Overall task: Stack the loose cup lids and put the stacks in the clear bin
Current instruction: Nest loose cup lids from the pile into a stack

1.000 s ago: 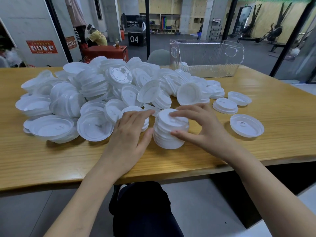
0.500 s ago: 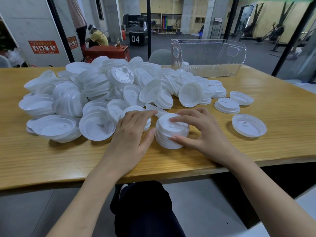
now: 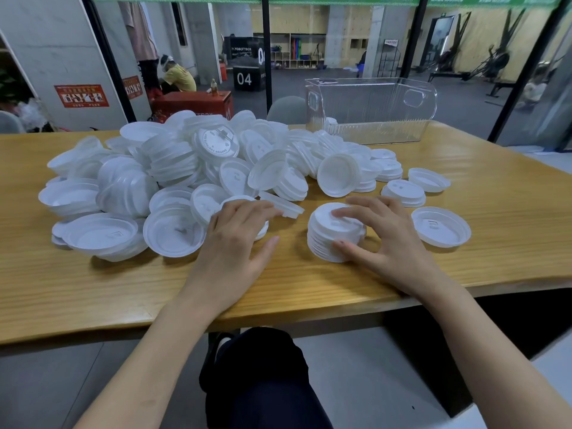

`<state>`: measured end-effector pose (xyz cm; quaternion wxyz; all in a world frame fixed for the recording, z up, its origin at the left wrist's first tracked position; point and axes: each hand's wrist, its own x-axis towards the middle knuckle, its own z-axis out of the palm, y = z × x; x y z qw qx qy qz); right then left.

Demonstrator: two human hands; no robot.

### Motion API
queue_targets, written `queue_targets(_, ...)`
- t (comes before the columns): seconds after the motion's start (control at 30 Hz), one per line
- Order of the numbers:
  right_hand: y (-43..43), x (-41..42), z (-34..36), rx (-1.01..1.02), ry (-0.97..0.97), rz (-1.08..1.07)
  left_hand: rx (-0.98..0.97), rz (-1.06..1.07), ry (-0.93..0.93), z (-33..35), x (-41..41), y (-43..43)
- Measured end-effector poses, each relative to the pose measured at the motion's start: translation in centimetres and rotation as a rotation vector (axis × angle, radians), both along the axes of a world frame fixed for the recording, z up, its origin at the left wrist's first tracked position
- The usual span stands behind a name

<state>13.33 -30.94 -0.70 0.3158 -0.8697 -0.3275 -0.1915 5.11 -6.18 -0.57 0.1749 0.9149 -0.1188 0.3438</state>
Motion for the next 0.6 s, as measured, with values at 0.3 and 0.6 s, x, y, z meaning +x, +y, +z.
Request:
queue_targets(0.3, 0.2, -0.2, -0.4, -0.106, -0.092, -0.019, 0.252, 0.117, 0.056, 1.7, 3.6, -0.4)
queue_targets(0.6, 0.1, -0.3, -0.6, -0.071, -0.105, -0.011, 0.227, 0.121, -0.137, 2.5, 5.2, 0.2)
